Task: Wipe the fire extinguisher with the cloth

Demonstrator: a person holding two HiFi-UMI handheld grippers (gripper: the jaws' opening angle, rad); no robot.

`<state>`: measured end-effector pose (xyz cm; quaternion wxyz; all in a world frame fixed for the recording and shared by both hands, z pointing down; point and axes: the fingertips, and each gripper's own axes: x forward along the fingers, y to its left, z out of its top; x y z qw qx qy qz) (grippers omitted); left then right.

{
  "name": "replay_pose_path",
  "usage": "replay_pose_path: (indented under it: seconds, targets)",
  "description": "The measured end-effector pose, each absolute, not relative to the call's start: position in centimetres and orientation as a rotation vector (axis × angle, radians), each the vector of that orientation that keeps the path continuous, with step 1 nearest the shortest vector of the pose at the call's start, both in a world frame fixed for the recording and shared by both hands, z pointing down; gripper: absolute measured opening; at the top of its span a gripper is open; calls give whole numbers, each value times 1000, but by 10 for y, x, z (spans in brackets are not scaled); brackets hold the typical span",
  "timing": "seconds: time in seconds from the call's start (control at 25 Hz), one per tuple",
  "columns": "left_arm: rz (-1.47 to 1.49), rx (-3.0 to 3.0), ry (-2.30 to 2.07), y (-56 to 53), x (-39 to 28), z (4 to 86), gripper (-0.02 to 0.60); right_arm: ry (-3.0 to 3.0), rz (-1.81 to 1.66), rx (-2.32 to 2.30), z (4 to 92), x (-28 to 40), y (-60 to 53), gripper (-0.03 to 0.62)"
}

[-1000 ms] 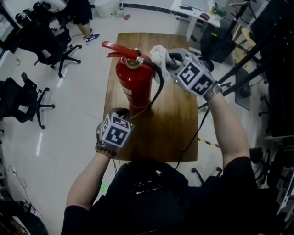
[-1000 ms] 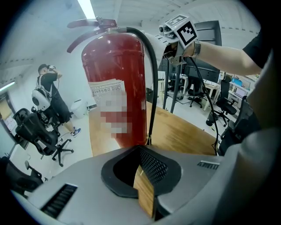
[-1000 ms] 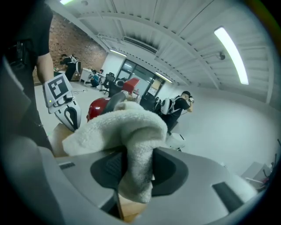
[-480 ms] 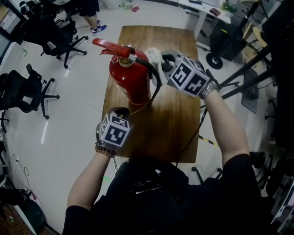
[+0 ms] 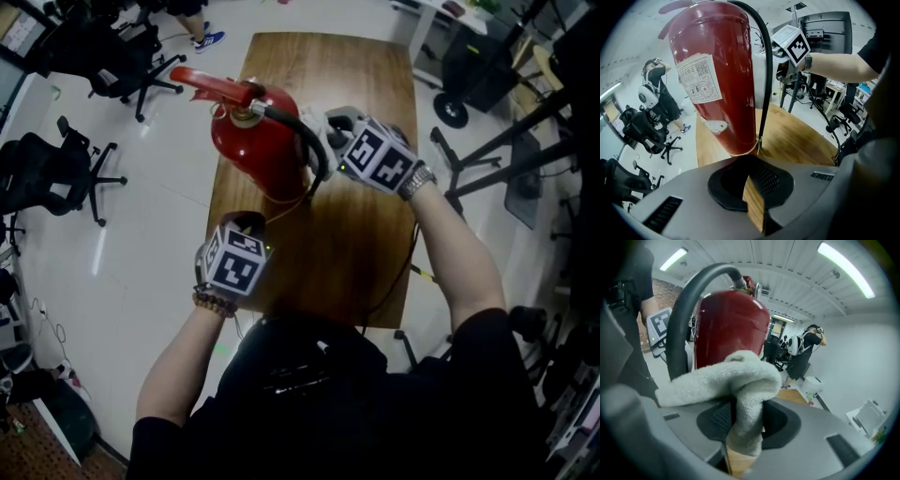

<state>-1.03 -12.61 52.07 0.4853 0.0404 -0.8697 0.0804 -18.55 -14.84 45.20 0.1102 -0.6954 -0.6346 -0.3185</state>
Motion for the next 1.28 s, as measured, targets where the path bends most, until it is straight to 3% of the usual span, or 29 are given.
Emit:
replay_pose_path:
  seconds: [1.28]
  targets:
    - [164,41,-2035,-106,0,546,0,-1669,-822,-1841,633,-188,-147,156]
